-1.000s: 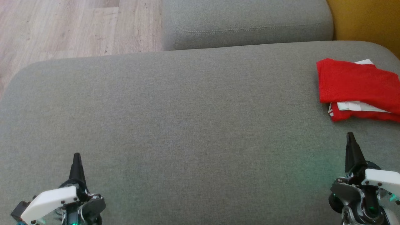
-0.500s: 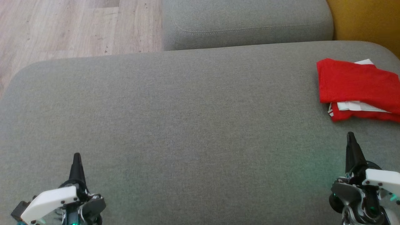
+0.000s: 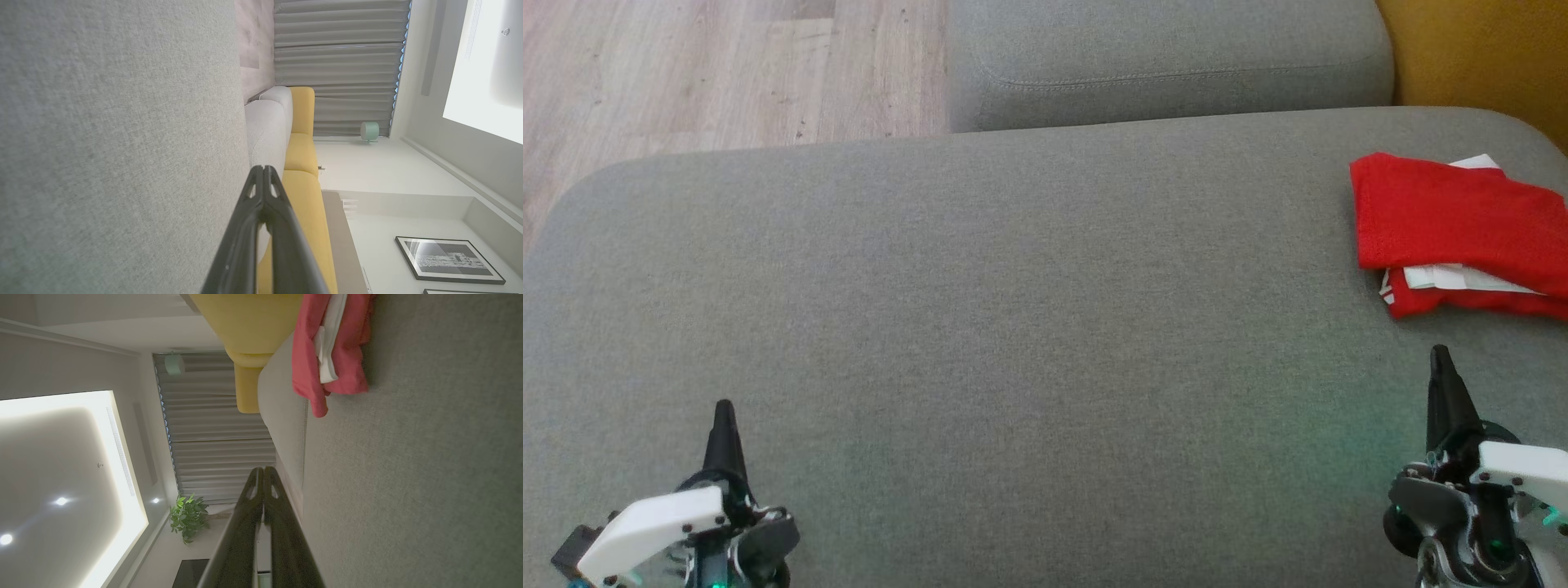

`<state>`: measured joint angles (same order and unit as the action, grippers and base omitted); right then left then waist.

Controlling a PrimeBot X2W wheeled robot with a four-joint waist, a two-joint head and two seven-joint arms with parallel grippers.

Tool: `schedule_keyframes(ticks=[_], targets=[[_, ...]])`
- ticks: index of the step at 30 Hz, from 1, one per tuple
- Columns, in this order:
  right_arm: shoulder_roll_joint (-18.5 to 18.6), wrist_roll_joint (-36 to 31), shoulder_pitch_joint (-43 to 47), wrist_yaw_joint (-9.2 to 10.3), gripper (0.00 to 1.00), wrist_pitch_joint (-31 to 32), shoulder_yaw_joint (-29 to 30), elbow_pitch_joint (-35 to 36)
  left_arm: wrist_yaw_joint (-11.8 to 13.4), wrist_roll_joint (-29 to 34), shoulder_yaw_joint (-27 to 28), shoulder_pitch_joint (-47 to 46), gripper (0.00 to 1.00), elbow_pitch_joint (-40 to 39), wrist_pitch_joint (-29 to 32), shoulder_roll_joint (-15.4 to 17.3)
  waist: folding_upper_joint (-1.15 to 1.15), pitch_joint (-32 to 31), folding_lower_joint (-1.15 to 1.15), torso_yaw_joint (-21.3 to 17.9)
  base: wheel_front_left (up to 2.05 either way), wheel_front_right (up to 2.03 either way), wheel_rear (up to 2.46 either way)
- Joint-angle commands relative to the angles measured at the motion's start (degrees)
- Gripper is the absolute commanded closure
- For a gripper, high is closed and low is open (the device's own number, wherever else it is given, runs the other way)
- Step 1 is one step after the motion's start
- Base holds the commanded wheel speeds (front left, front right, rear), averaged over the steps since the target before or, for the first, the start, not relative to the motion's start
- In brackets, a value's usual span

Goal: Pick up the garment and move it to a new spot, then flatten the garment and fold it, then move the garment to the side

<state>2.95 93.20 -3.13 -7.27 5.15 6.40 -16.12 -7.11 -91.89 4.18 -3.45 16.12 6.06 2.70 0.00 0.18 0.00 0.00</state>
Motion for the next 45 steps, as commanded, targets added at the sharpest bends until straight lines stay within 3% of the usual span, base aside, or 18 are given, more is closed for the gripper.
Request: schedule_keyframes(ticks=[1,45], targets=[[0.7,-0.2,-3.0,-0.22,1.0,0.5,-0.9,2.2,-0.4,-0.3,2.3,-2.7,1.0,-2.1,0.4,0.3,0.0,0.0,0.0,0.0,0.0,0.0,0.0],[0.3,-0.6,-3.0,-0.22,1.0,0.9,-0.4,2.1,-0.4,-0.3,2.4,-2.7,1.0,-2.1,0.4,0.2,0.0,0.0,0.0,0.0,0.0,0.0,0.0]])
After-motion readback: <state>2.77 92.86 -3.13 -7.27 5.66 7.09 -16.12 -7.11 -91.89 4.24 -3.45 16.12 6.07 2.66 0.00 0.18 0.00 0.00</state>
